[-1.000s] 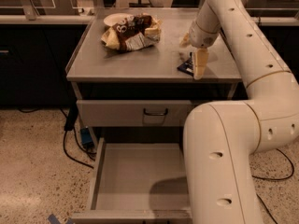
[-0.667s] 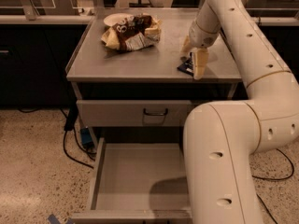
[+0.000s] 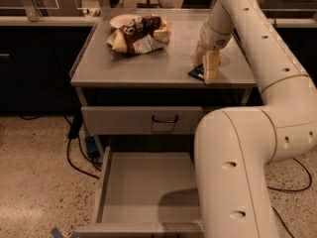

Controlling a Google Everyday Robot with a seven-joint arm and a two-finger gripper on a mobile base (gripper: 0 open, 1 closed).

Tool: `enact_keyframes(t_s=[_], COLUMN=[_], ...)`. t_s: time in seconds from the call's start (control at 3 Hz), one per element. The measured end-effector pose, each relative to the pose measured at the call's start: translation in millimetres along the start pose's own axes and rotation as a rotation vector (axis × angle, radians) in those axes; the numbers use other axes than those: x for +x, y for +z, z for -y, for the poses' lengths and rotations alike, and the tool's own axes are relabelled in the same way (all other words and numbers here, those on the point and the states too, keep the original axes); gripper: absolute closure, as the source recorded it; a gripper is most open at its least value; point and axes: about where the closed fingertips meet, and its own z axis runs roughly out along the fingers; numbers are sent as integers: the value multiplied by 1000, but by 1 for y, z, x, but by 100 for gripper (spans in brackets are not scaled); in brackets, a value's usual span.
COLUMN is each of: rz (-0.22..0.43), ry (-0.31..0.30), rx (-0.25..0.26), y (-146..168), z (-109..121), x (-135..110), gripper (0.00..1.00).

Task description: Place rxbar blueberry into middle drawer

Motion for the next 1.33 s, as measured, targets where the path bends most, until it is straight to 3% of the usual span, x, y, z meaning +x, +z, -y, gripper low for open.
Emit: enact_keyframes(t_s=[1.33], rz=[-12], ry=[-1], rx=[12], y=[-19], z=[-4], x=[-6], gripper=[100])
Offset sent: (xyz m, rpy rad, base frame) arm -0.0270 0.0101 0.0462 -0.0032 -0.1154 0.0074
